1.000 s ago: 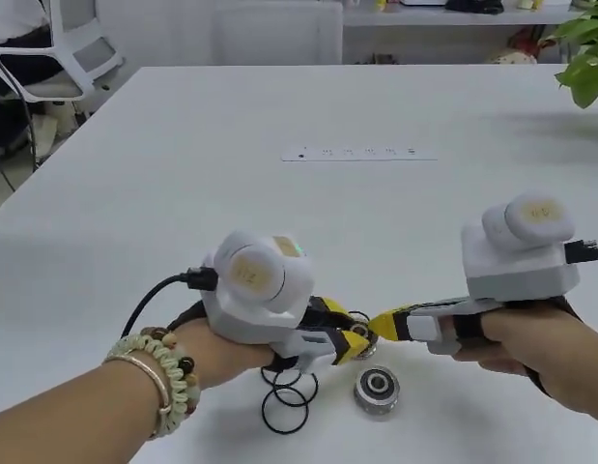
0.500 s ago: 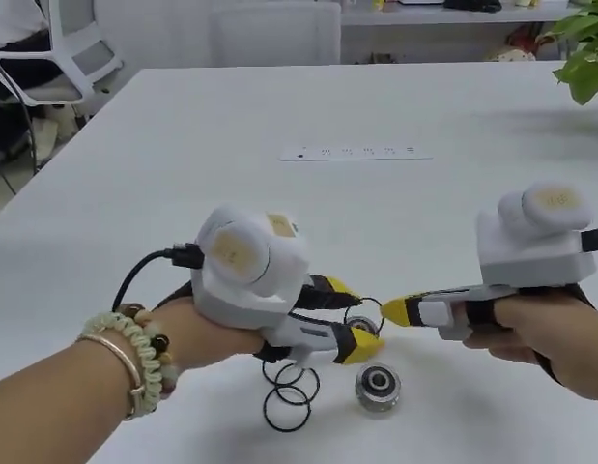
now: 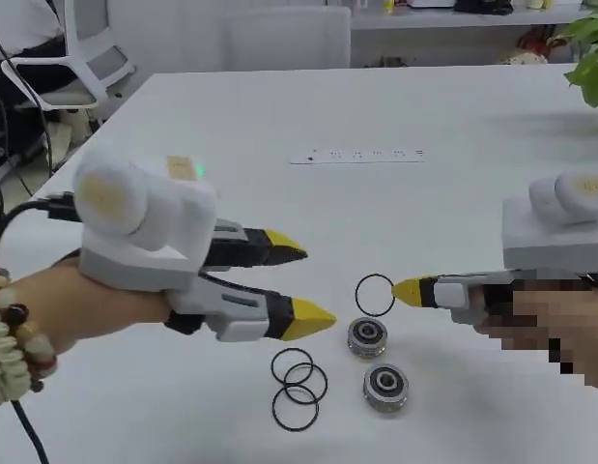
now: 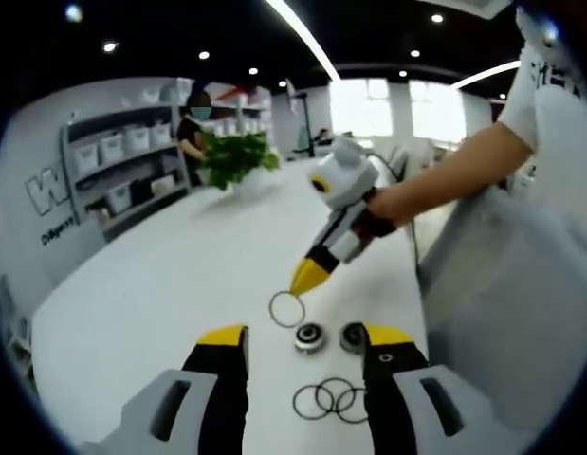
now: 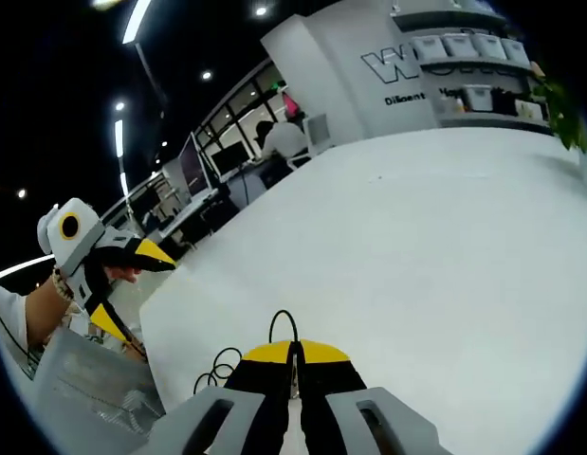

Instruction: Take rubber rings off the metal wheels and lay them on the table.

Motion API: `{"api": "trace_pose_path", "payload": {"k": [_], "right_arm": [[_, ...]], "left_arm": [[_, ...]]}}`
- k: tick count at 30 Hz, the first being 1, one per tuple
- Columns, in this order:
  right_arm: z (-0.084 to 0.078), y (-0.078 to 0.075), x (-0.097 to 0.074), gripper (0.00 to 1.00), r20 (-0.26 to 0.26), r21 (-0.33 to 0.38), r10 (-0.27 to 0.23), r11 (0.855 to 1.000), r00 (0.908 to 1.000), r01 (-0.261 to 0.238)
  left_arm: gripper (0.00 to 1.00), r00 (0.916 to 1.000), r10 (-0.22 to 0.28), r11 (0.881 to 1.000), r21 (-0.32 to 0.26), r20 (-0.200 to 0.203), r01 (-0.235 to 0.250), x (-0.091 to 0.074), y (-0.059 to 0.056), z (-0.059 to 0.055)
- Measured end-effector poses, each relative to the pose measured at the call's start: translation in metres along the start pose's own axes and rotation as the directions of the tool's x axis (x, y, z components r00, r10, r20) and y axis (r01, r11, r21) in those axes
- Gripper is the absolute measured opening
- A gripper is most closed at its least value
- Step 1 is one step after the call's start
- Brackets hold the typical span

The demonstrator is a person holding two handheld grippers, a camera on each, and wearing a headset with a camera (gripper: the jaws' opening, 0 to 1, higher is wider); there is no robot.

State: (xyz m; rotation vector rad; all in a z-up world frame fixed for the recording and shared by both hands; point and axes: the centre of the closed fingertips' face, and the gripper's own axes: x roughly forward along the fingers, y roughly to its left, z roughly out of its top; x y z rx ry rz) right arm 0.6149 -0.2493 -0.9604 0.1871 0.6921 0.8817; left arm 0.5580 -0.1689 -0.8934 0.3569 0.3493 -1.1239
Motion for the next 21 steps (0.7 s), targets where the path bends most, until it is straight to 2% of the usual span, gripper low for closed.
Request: {"api": "trace_pose_path", "payload": {"k": [3, 7, 11, 13, 16, 17, 21], "right_arm": [[0.008, 0.009, 0.000, 0.00, 0.028, 0.005, 0.025, 1.000, 0.9993, -0.026], [0.015, 0.024, 0.002, 0.00, 0.045, -0.011, 0.067, 0.998, 0.9968, -0.066], [0.017, 0.043, 0.007, 0.00, 0.047, -0.041, 0.122, 0.992, 0.9914, -0.120], [0.015, 0.052, 0.010, 0.00, 0.034, -0.061, 0.146, 0.988, 0.9887, -0.144], [0.012, 0.066, 0.015, 0.00, 0.016, -0.084, 0.186, 0.979, 0.9825, -0.184], [0.011, 0.070, 0.016, 0.00, 0.013, -0.088, 0.199, 0.976, 0.9799, -0.197], [0.003, 0.085, 0.022, 0.00, -0.023, -0.119, 0.245, 0.962, 0.9692, -0.246]], "left_arm": [[0.51, 0.9988, 0.045, 0.999, 0.000, 0.018, -0.045, -0.021, 0.003, 0.000], [0.52, 0.9943, 0.105, 0.995, -0.007, 0.021, -0.104, -0.044, 0.006, -0.006], [0.54, 0.9864, 0.164, 0.986, -0.007, -0.014, -0.164, -0.068, 0.006, -0.024], [0.54, 0.9775, 0.206, 0.978, -0.017, -0.043, -0.207, -0.080, 0.007, -0.037], [0.54, 0.9695, 0.241, 0.968, -0.063, -0.044, -0.244, -0.094, 0.004, -0.050], [0.55, 0.9656, 0.257, 0.961, -0.092, -0.042, -0.259, -0.099, 0.003, -0.055], [0.54, 0.9521, 0.302, 0.941, -0.145, -0.051, -0.306, -0.111, 0.000, -0.071]]}}
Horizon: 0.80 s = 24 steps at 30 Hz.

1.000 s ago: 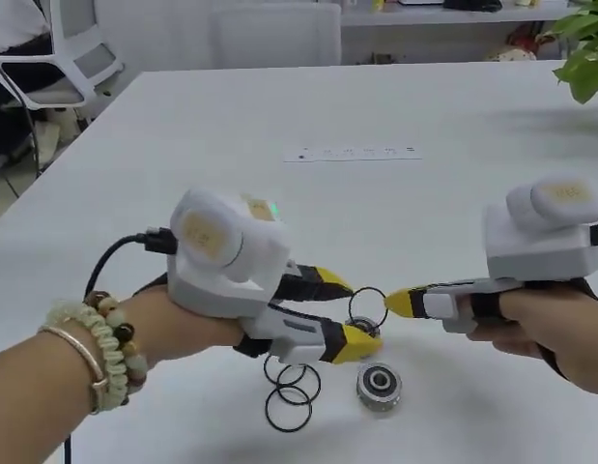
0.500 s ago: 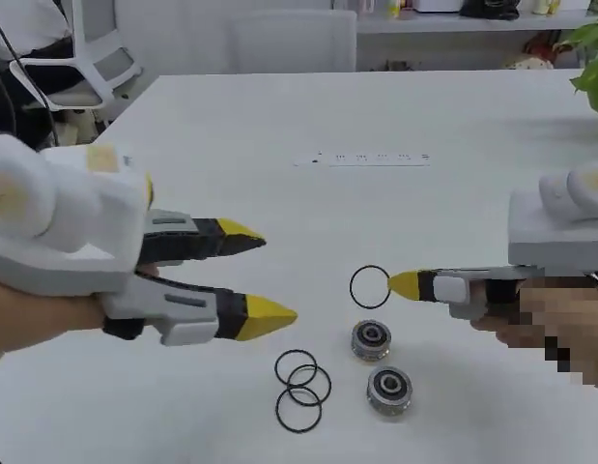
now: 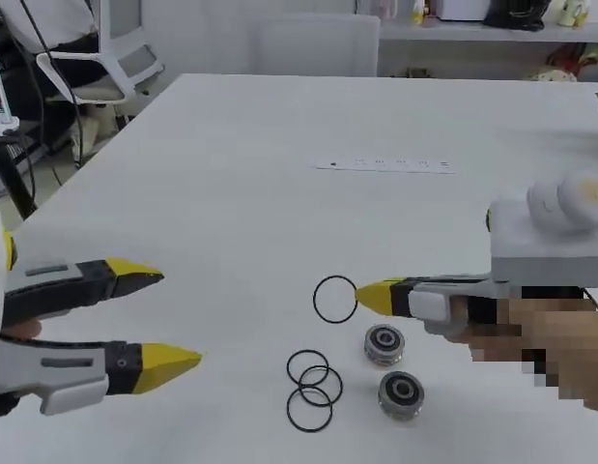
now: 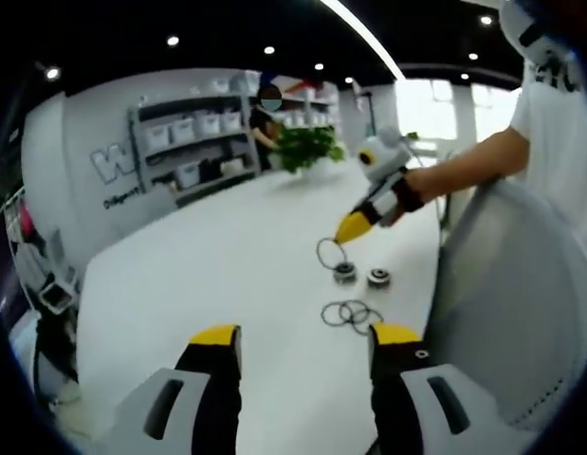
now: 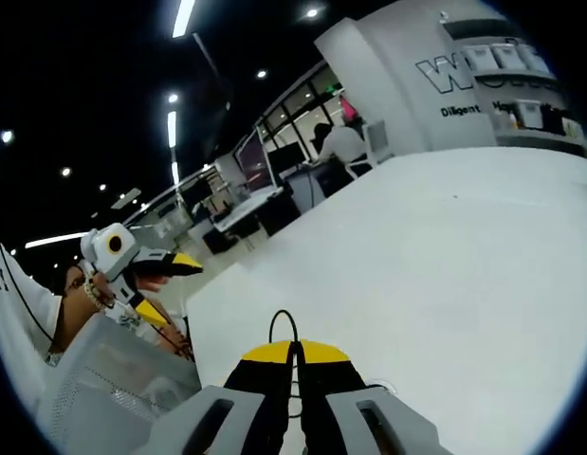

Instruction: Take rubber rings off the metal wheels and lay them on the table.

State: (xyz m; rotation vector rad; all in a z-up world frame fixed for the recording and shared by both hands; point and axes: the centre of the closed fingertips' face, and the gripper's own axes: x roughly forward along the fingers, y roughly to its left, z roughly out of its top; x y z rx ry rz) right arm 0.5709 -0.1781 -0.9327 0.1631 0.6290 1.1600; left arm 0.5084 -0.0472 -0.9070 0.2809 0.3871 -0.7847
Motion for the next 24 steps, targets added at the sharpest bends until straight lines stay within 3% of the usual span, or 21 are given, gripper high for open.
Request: {"api": "trace_pose_path", "payload": {"k": [4, 9, 18, 24], "right_arm": [[-0.010, 0.014, 0.008, 0.00, -0.045, -0.020, 0.056, 0.998, 0.9974, -0.057], [-0.028, 0.021, 0.021, 0.00, -0.119, -0.057, 0.081, 0.994, 0.9896, -0.089], [-0.051, 0.028, 0.037, 0.00, -0.208, -0.111, 0.087, 0.988, 0.9742, -0.112], [-0.061, 0.026, 0.046, 0.00, -0.250, -0.141, 0.062, 0.985, 0.9663, -0.099]], "left_arm": [[0.54, 0.9991, 0.042, 0.997, -0.061, 0.010, -0.041, -0.007, 0.002, -0.011], [0.54, 0.9960, 0.086, 0.990, -0.114, 0.023, -0.083, -0.014, 0.004, -0.018], [0.53, 0.9934, 0.115, 0.984, -0.139, -0.004, -0.114, -0.024, 0.005, -0.033], [0.53, 0.9915, 0.130, 0.978, -0.164, 0.002, -0.128, -0.025, 0.007, -0.037]]}}
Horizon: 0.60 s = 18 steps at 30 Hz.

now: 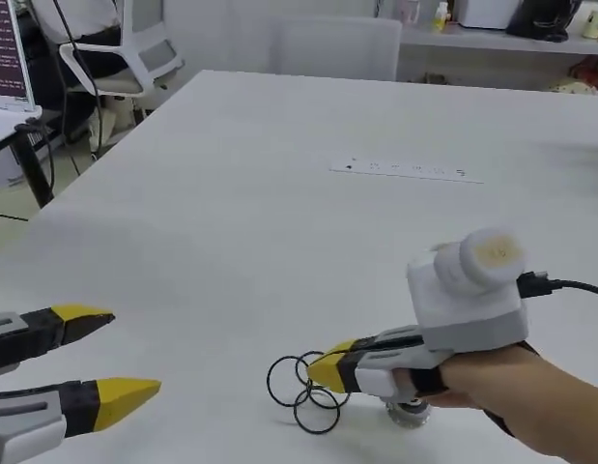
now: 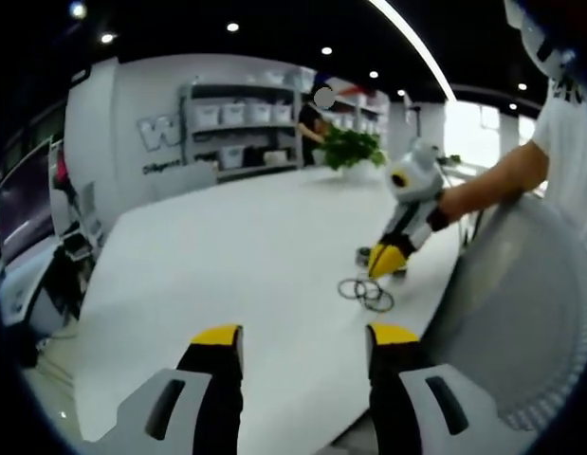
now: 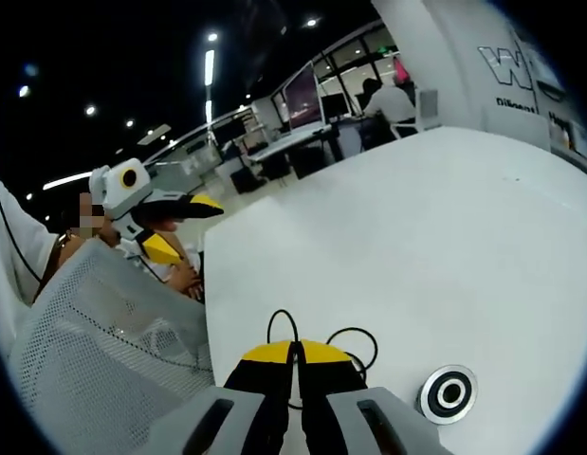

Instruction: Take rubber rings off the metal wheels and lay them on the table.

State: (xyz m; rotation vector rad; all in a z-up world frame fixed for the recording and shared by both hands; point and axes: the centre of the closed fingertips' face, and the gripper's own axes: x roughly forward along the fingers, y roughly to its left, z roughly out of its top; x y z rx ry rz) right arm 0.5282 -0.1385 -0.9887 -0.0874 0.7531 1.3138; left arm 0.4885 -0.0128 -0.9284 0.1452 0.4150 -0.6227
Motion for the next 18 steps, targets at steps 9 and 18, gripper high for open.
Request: {"api": "trace_pose_path", "payload": {"k": [9, 18], "right_arm": [[-0.011, 0.004, 0.017, 0.00, -0.043, -0.006, 0.001, 1.000, 0.9991, -0.002], [-0.017, -0.004, 0.017, 0.00, -0.064, -0.011, -0.042, 0.999, 0.9970, 0.042]], "left_arm": [[0.53, 0.9998, 0.015, 1.000, -0.024, 0.011, -0.015, -0.001, 0.002, -0.002], [0.53, 0.9999, 0.017, 0.999, -0.039, 0.001, -0.017, -0.003, 0.000, -0.010]]}}
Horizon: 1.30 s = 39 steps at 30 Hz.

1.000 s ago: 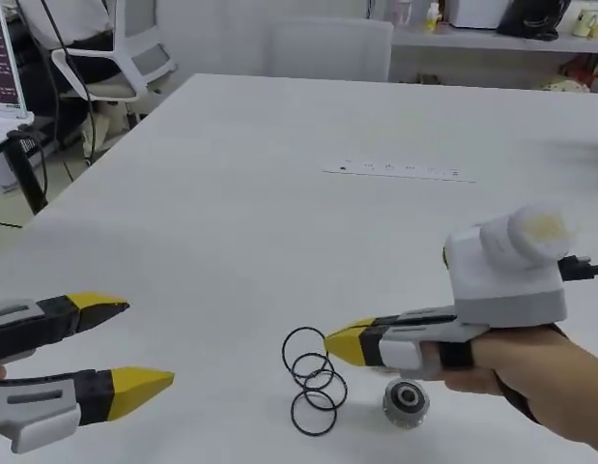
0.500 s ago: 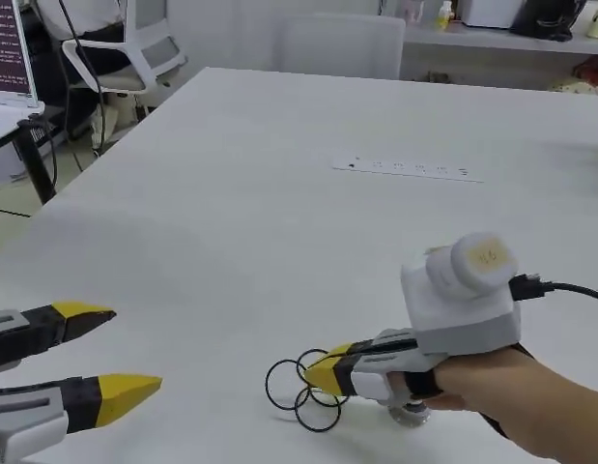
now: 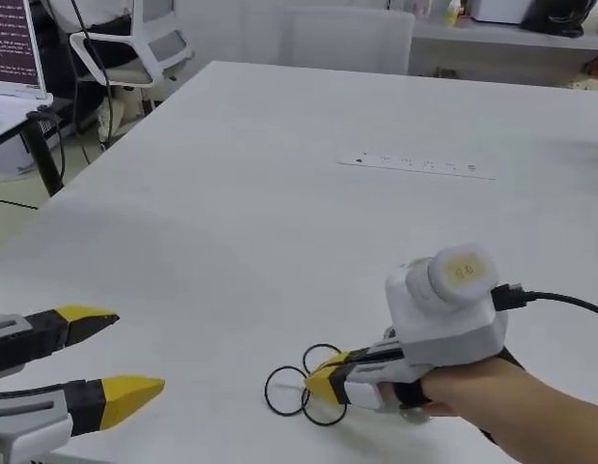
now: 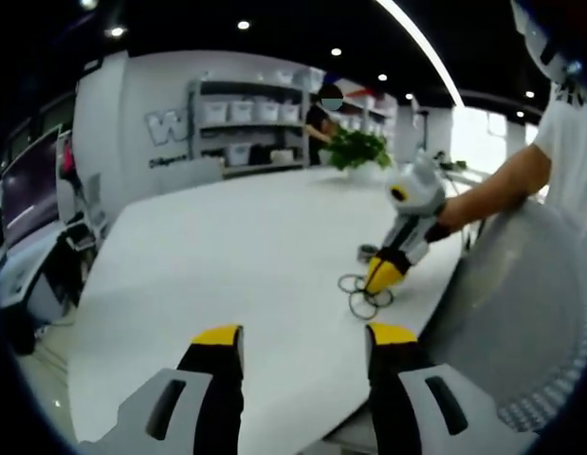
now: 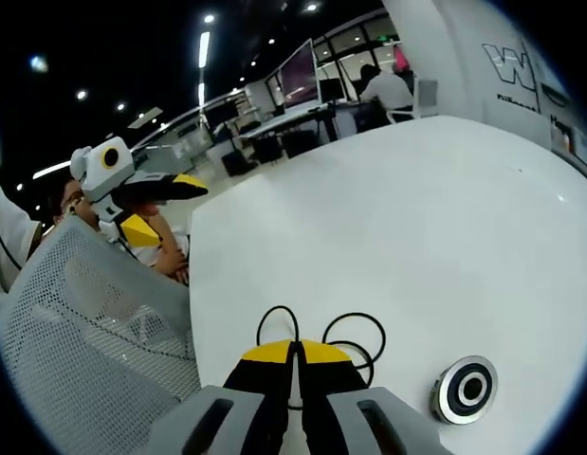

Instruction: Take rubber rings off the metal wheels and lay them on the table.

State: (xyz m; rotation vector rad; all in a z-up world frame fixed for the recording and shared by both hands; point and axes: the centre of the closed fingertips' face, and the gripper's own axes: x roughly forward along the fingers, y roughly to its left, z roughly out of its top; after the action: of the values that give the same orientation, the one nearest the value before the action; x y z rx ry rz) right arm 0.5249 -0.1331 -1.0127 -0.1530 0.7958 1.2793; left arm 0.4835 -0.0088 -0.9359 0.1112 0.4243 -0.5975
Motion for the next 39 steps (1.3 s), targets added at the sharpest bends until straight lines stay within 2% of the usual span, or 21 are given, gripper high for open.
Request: {"api": "trace_pose_path", "payload": {"k": [7, 13, 16, 20, 24, 27, 33, 39], "right_arm": [[-0.004, 0.002, 0.002, 0.05, -0.007, -0.017, 0.012, 1.000, 0.9999, -0.012], [-0.008, 0.002, -0.001, 0.09, -0.041, -0.105, -0.014, 0.994, 0.9991, 0.009], [-0.009, 0.000, -0.006, 0.10, -0.054, -0.150, -0.036, 0.988, 0.9979, 0.028], [-0.007, -0.001, -0.013, 0.13, -0.055, -0.167, -0.042, 0.985, 0.9976, 0.032], [-0.007, -0.004, -0.023, 0.14, -0.072, -0.217, -0.052, 0.975, 0.9961, 0.035], [-0.003, -0.002, -0.036, 0.17, -0.058, -0.212, -0.038, 0.977, 0.9976, 0.025], [-0.002, 0.000, -0.058, 0.23, -0.061, -0.218, -0.018, 0.976, 0.9980, 0.005], [-0.001, -0.002, -0.086, 0.34, -0.025, -0.254, -0.030, 0.967, 0.9992, 0.023]], "left_arm": [[0.52, 0.9994, 0.010, 1.000, -0.016, 0.032, -0.010, -0.001, 0.002, 0.007], [0.52, 0.9997, 0.008, 1.000, -0.024, 0.022, -0.007, 0.003, 0.005, 0.001], [0.51, 0.9997, 0.001, 1.000, -0.025, 0.024, 0.000, 0.004, 0.003, 0.001], [0.51, 0.9995, -0.014, 0.999, -0.030, 0.030, 0.014, 0.008, -0.002, 0.002], [0.52, 0.9992, -0.038, 0.999, -0.027, 0.014, 0.038, 0.011, -0.008, -0.001], [0.52, 0.9986, -0.051, 0.999, -0.012, -0.014, 0.051, 0.014, -0.011, -0.005], [0.55, 0.9967, -0.072, 0.997, -0.009, -0.037, 0.072, 0.019, -0.016, -0.007], [0.56, 0.9954, -0.083, 0.997, 0.000, -0.048, 0.083, 0.020, -0.019, -0.008]]}}
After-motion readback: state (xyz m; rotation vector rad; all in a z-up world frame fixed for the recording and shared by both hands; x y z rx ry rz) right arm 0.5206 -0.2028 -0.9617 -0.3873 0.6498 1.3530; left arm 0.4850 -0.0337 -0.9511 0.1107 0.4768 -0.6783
